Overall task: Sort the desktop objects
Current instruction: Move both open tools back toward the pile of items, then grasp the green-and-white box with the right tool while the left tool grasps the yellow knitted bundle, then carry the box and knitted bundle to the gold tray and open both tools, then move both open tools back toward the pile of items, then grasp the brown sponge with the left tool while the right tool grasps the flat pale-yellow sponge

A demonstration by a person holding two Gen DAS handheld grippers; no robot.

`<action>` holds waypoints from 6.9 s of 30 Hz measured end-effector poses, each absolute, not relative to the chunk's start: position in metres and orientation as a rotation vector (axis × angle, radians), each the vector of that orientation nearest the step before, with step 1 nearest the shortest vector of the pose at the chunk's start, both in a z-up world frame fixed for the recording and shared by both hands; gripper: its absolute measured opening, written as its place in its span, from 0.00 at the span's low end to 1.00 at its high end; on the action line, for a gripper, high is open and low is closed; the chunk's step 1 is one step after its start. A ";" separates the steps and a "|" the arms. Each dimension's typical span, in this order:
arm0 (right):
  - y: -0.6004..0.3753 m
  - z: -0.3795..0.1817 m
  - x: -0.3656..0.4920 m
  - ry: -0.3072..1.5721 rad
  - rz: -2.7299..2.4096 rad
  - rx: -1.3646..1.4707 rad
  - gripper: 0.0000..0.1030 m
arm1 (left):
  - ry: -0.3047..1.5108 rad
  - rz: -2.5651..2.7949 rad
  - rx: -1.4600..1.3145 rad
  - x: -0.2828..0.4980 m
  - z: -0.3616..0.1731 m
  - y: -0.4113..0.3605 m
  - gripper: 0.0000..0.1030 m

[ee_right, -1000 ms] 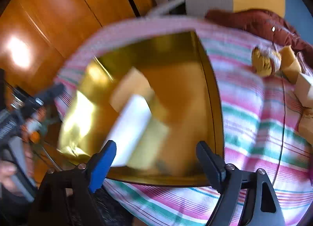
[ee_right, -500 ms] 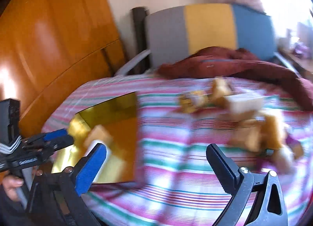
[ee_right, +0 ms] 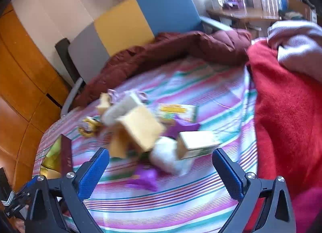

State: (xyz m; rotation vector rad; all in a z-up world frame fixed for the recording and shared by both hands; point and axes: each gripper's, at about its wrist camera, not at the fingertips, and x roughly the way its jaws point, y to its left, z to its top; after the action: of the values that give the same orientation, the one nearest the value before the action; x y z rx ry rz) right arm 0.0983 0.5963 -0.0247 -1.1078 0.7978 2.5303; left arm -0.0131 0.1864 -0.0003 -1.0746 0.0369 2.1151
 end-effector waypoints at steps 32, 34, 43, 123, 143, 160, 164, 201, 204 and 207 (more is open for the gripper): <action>0.646 -0.107 0.043 0.790 2.486 -1.493 0.77 | 0.066 2.004 -1.248 -0.077 -0.030 0.273 0.63; 0.646 -0.106 0.043 0.774 2.485 -1.485 0.77 | 0.062 2.010 -1.259 -0.085 -0.032 0.275 0.62; 0.658 -0.090 0.054 0.746 2.485 -1.362 0.77 | 0.095 2.102 -1.272 -0.139 -0.039 0.293 0.62; 0.182 -0.007 -0.098 0.668 3.328 -1.688 1.00 | -0.273 2.569 -1.274 -0.026 -0.041 0.008 0.56; 0.254 -0.011 -0.103 0.084 2.962 -1.377 1.00 | -0.227 2.637 -1.222 -0.020 -0.035 0.011 0.55; 0.499 0.007 -0.134 -0.536 2.095 -1.146 0.97 | -0.040 2.547 -1.162 -0.030 -0.024 0.089 0.55; 0.580 -0.006 -0.109 -0.396 1.890 -1.213 0.94 | 0.009 2.535 -1.129 -0.033 -0.017 0.105 0.55; 0.582 -0.076 -0.014 0.429 2.653 -1.356 0.99 | 0.155 1.921 -1.166 -0.022 -0.046 0.332 0.55; 0.583 -0.072 -0.013 0.452 2.672 -1.328 0.99 | 0.151 1.908 -1.180 -0.024 -0.052 0.337 0.55; 0.582 -0.069 -0.014 0.455 2.683 -1.310 0.99 | 0.151 1.895 -1.181 -0.026 -0.057 0.345 0.55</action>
State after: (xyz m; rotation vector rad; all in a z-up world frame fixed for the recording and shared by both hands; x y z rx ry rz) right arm -0.0142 0.5822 -0.0693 -1.3100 0.4546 2.6833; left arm -0.0265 0.3450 -0.0572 -1.1814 0.1505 1.8947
